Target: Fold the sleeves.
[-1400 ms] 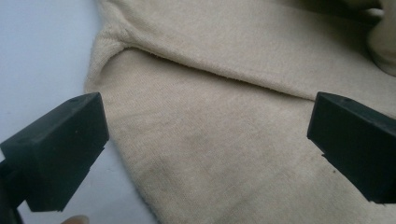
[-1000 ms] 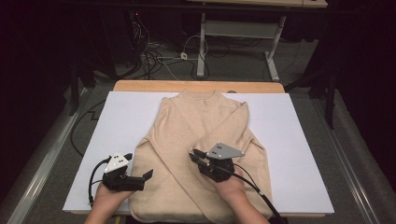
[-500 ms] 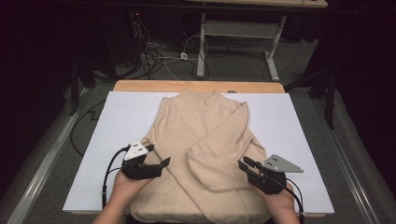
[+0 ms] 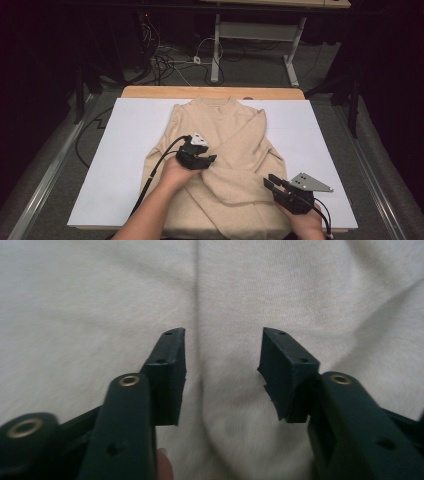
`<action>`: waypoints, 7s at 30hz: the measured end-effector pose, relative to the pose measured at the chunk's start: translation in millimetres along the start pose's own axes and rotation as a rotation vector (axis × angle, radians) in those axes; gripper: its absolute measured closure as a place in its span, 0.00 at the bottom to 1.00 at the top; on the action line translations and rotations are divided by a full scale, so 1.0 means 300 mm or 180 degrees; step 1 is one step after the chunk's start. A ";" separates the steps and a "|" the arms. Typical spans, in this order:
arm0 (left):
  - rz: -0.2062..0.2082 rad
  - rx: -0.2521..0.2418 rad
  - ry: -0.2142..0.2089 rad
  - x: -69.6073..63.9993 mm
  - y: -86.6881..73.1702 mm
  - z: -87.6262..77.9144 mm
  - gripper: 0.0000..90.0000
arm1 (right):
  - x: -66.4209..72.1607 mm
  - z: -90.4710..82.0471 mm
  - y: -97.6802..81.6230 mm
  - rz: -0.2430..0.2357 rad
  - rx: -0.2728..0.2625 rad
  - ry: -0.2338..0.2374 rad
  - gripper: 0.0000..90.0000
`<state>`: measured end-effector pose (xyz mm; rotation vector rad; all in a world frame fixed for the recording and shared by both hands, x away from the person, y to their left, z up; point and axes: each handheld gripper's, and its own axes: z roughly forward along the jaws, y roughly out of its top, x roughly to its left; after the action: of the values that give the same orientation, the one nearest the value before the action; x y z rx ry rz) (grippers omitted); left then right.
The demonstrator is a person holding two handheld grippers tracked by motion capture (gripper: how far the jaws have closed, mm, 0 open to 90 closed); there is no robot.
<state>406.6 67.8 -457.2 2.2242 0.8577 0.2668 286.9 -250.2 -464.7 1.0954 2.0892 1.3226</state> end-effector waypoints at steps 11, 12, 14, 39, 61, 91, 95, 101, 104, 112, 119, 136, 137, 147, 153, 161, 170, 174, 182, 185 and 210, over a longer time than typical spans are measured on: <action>0.0041 -0.0149 -0.0021 0.004 -0.031 -0.049 0.95 | -0.008 0.011 -0.007 0.0011 0.0040 -0.0025 0.80; 0.0030 -0.0182 0.0004 0.006 -0.048 -0.071 0.95 | -0.012 0.010 -0.007 0.0009 0.0036 -0.0038 0.80; -0.0034 -0.0239 0.0054 0.016 -0.085 -0.108 0.95 | -0.022 0.012 -0.006 0.0024 0.0036 -0.0063 0.80; -0.0622 -0.0545 0.0571 0.100 -0.451 -0.381 0.18 | -0.325 0.512 0.282 0.0126 0.0533 -0.0543 0.85; -0.0783 -0.0681 0.0499 0.134 -0.519 -0.397 0.18 | -0.433 0.473 0.284 0.0213 0.0617 -0.0821 0.86; -0.0669 -0.0767 0.0502 0.120 -0.525 -0.409 0.17 | -0.345 0.214 0.140 0.0214 0.0407 -0.0572 0.78; -0.0641 -0.0805 0.0507 0.118 -0.523 -0.417 0.13 | -0.294 0.148 0.141 0.0170 0.0284 -0.0492 0.72; -0.0645 -0.0796 0.0548 0.112 -0.518 -0.419 0.06 | -0.217 0.053 0.090 0.0186 0.0182 -0.0398 0.68; -0.0635 -0.0758 0.0570 0.113 -0.513 -0.415 0.03 | -0.191 0.023 0.062 0.0188 0.0197 -0.0386 0.65; -0.0675 -0.0606 0.0605 0.119 -0.514 -0.414 0.00 | -0.140 -0.044 0.000 0.0295 0.0171 -0.0329 0.63; -0.0571 -0.0449 0.0727 0.098 -0.511 -0.408 0.00 | -0.108 -0.055 -0.040 0.0294 0.0125 -0.0273 0.62; -0.0566 -0.0435 0.0656 0.107 -0.530 -0.401 0.00 | -0.051 -0.023 -0.046 0.0212 0.0263 -0.0101 0.60; -0.0568 -0.0437 0.0656 0.107 -0.531 -0.401 0.00 | -0.053 -0.019 -0.040 0.0210 0.0275 -0.0123 0.58; -0.0574 -0.0416 0.0656 0.107 -0.530 -0.399 0.00 | -0.075 0.050 -0.020 0.0232 0.0589 -0.0180 0.55; -0.0577 -0.0442 0.0651 0.107 -0.532 -0.401 0.00 | -0.062 0.063 -0.018 0.0098 0.0692 -0.0199 0.69; -0.0581 -0.0445 0.0640 0.108 -0.532 -0.402 0.00 | -0.058 0.059 -0.018 0.0035 0.0676 -0.0105 0.91; -0.0564 -0.0476 0.0650 0.105 -0.531 -0.407 0.00 | -0.007 0.015 0.013 -0.0055 0.0282 -0.0010 0.92; -0.0564 -0.0492 0.0650 0.105 -0.530 -0.411 0.00 | 0.037 0.024 0.030 -0.0114 0.0175 0.0098 0.92; -0.0575 -0.0525 0.0645 0.109 -0.535 -0.417 0.00 | 0.169 0.064 0.068 -0.0301 0.0109 0.0417 0.93; -0.0585 -0.0536 0.0636 0.109 -0.538 -0.418 0.00 | 0.218 0.087 0.080 -0.0374 0.0117 0.0509 0.93; -0.0621 -0.0603 0.0609 0.106 -0.534 -0.431 0.00 | 0.509 0.287 0.102 -0.0601 0.0188 0.1241 0.92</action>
<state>296.3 243.0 -478.3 1.9462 1.0973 0.4531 269.0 -73.1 -468.4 0.6784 2.4523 1.4793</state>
